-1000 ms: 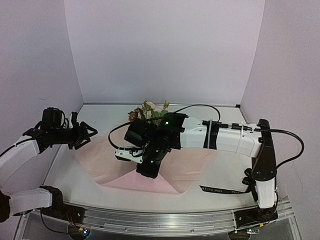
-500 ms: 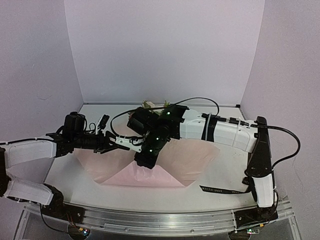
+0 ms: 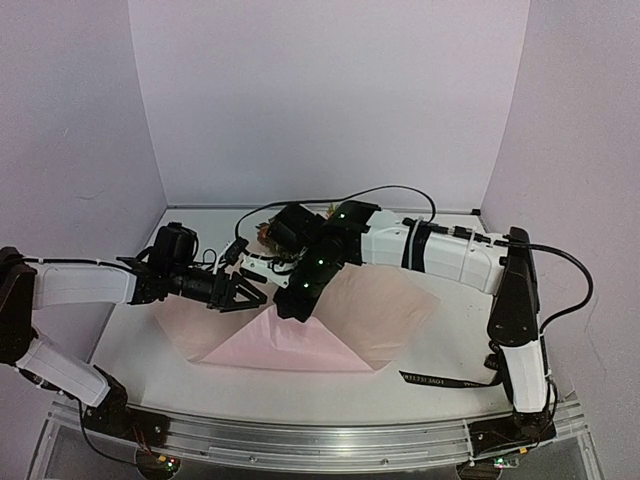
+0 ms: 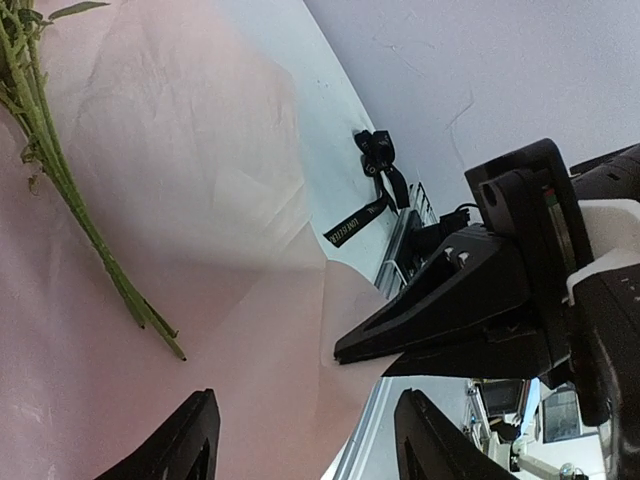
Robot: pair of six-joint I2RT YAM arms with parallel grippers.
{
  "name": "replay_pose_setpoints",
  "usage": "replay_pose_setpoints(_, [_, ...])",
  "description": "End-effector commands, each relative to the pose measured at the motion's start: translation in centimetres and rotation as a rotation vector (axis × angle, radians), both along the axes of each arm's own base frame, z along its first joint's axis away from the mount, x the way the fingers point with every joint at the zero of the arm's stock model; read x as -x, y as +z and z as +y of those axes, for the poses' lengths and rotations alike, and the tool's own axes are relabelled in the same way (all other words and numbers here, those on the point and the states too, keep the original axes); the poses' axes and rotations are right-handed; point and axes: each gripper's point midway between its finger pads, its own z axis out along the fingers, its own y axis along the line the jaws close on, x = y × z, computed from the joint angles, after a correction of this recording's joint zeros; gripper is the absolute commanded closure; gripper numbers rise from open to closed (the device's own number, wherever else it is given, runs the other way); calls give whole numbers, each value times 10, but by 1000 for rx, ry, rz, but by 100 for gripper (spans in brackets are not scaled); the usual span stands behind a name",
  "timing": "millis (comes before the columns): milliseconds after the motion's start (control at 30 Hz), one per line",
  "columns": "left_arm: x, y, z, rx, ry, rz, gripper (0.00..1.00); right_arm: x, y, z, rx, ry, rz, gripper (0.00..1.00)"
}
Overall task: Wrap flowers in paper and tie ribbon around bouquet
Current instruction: Pass from the right arm to the left
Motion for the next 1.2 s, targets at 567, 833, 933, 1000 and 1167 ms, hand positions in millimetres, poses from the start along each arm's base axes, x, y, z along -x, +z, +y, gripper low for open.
replay_pose_setpoints(567, [3,8,-21,-13,-147,1,64,-31,5,9,-60,-64,-9,100])
replay_pose_setpoints(833, [-4,2,-23,-42,-128,8,86,-36,3,6,-53,-85,-21,100])
replay_pose_setpoints(933, [-10,2,-24,-53,-111,2,99,-40,5,4,-50,-104,-36,93])
replay_pose_setpoints(1000, [-15,-1,-24,-72,-90,2,100,-44,7,0,-48,-128,-40,83])
replay_pose_setpoints(1167, [-31,-9,-20,-127,-1,-17,100,-49,19,-22,-51,-203,-38,46])
